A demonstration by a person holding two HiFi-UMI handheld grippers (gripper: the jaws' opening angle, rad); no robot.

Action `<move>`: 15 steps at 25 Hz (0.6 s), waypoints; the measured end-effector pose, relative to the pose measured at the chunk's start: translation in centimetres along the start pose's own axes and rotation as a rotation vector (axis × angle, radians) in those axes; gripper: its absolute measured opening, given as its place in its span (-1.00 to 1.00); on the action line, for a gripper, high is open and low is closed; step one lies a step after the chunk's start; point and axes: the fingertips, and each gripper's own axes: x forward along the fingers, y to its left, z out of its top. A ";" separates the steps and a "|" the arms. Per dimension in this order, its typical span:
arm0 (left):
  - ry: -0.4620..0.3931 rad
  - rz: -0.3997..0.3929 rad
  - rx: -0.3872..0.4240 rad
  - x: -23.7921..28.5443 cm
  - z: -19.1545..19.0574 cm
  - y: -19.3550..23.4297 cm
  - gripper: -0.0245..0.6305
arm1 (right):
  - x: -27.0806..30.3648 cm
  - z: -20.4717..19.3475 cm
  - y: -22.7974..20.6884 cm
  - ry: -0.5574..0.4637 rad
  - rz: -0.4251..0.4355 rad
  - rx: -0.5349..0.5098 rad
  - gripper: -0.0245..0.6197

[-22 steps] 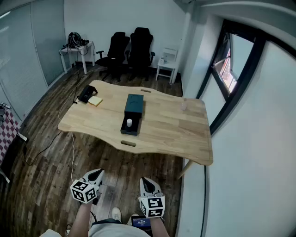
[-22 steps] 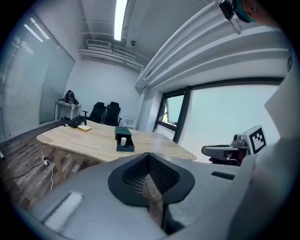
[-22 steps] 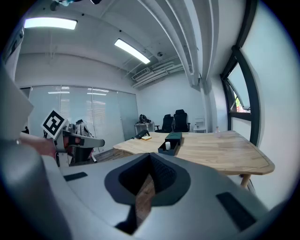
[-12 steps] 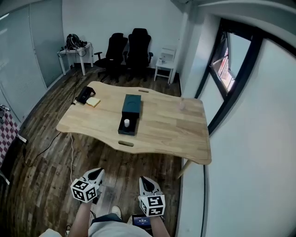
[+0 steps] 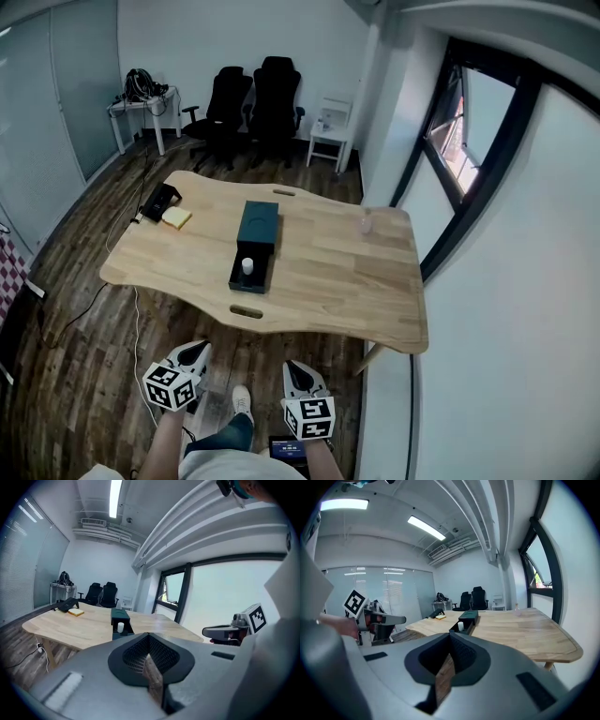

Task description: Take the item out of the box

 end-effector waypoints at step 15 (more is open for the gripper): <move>0.016 -0.119 0.002 20.9 10.0 14.8 -0.93 | 21.8 7.3 -8.9 0.038 -0.103 0.033 -0.91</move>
